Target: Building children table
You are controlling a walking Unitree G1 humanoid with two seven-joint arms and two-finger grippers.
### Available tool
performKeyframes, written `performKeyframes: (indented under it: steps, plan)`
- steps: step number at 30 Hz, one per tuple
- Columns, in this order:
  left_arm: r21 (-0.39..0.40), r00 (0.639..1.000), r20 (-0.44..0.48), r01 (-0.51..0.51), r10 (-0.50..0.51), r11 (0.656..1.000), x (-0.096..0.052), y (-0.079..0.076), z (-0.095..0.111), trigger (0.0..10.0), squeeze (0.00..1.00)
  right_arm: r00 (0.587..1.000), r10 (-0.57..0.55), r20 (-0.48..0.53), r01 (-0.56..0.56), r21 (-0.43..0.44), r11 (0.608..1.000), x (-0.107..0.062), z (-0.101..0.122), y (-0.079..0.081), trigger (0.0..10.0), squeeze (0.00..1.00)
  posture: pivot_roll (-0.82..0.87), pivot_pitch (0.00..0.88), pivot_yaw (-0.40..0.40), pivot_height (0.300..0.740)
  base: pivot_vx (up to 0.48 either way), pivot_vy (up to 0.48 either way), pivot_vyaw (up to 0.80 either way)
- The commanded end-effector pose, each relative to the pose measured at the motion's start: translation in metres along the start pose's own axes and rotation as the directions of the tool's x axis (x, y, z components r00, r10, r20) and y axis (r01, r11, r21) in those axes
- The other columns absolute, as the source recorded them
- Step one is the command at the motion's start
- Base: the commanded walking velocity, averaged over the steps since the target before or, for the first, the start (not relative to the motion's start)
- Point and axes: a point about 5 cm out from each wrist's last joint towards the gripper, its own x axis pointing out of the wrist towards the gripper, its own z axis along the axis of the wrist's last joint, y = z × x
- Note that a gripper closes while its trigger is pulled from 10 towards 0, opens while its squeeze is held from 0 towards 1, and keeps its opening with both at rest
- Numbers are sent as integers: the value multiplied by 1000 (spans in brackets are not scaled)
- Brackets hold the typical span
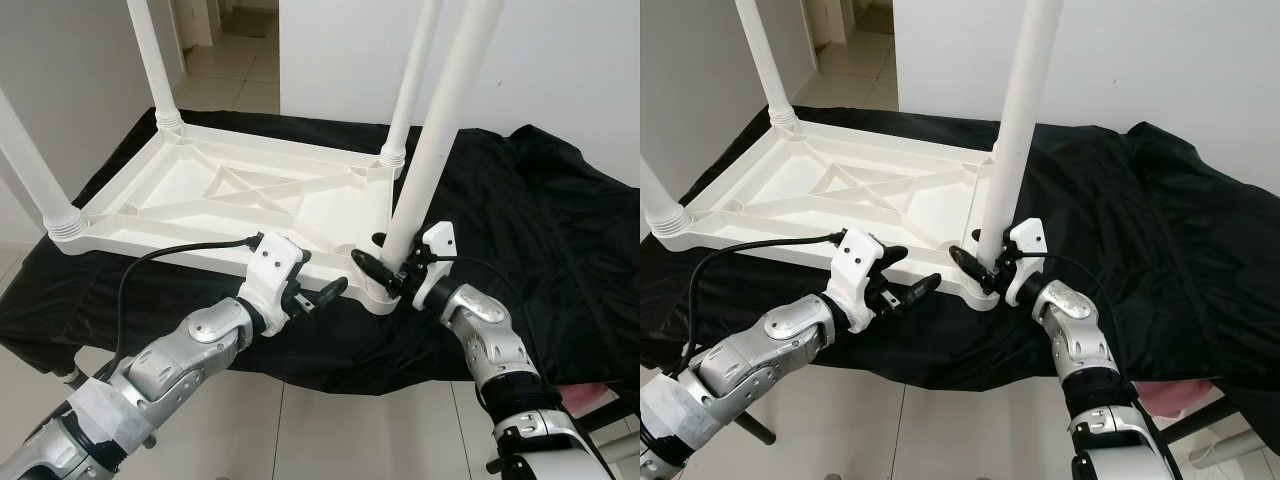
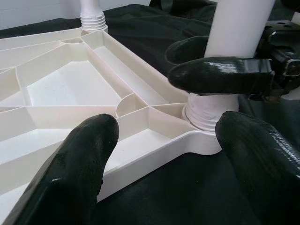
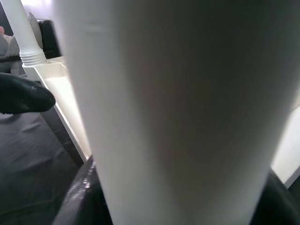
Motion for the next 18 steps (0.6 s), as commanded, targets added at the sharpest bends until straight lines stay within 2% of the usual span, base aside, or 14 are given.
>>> performKeyframes:
  steps: [1, 7, 8, 10, 13, 18]
  plan:
    - [18, 898, -9, 440, -440, 898, -6, -23, 0, 10000, 0, 1000, 20, -9, -19, 8, 1000, -2, -6, 3, 0, 0, -21, 0, -27, 740, 0, 0, 0]
    - [16, 898, -9, 440, -440, 898, -6, -23, 0, 10000, 0, 1000, 0, -13, 0, 5, 1000, -6, -11, 3, 0, 0, -23, 0, -27, 740, 0, 0, 0]
    - [18, 897, -8, 441, -441, 897, -6, -24, 0, 10000, 0, 1000, -28, -3, 28, 24, 999, -9, -12, 5, 10000, 0, -44, 0, -45, 740, 0, 0, 0]
    - [19, 897, -7, 442, -442, 897, -5, -24, 0, 10000, 0, 999, -48, 5, 48, 38, 998, -11, -13, 6, 10000, 0, -44, 0, -45, 740, 0, 0, 0]
    - [15, 901, 4, 433, -433, 901, -5, -24, 1, 10000, 0, 976, -216, 30, 213, 64, 975, -15, -9, 13, 10000, 0, -100, 0, -40, 740, 0, 0, 0]
    - [13, 904, 5, 428, -428, 904, -4, -23, 0, 10000, 0, 946, -321, 44, 316, 94, 944, -17, -4, 22, 10000, 0, -100, 0, -40, 740, 0, 0, 0]
